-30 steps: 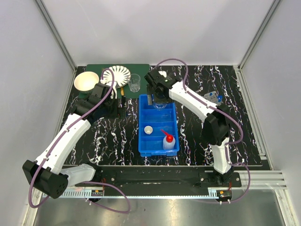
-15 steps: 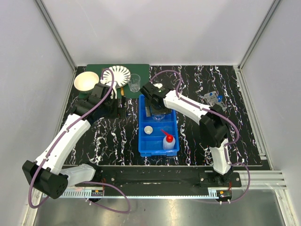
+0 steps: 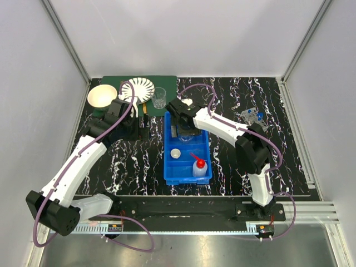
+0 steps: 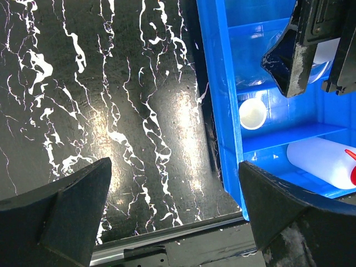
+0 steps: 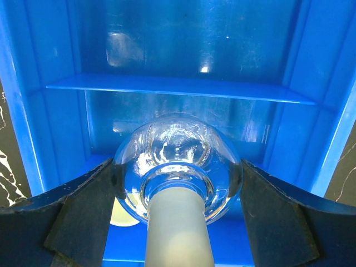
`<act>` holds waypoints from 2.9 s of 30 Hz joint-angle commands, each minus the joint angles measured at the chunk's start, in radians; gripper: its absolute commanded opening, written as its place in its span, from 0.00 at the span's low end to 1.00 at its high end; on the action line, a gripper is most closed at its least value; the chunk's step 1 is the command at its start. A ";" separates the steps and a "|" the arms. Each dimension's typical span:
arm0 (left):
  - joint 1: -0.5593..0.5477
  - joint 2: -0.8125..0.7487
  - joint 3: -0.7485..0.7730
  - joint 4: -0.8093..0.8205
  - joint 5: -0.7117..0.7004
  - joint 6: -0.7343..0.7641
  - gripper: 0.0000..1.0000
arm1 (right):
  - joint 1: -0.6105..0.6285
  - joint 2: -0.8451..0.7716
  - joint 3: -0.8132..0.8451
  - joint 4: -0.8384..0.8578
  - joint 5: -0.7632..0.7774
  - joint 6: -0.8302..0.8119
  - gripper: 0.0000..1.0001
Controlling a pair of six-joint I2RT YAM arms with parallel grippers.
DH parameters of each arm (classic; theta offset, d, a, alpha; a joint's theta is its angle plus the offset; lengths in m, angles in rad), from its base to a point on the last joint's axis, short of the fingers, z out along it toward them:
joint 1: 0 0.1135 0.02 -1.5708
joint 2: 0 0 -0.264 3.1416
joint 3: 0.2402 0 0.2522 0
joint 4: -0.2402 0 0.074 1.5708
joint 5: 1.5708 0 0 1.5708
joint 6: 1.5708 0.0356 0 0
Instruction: Organize the chemistry lab equipment
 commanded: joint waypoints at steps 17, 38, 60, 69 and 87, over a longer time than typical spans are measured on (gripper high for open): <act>0.004 -0.033 -0.005 0.028 0.018 0.007 0.99 | 0.008 -0.024 -0.050 0.089 0.008 0.043 0.46; 0.004 -0.031 -0.011 0.027 0.015 0.008 0.99 | 0.011 0.004 -0.090 0.130 -0.007 0.052 0.51; 0.004 -0.027 -0.016 0.028 0.018 0.008 0.99 | 0.018 0.041 -0.101 0.132 -0.017 0.046 0.65; 0.003 -0.021 -0.016 0.028 0.018 0.008 0.99 | 0.019 0.041 -0.101 0.132 -0.015 0.043 0.82; 0.003 -0.016 -0.011 0.028 0.018 0.010 0.99 | 0.028 -0.005 -0.070 0.092 0.006 0.036 1.00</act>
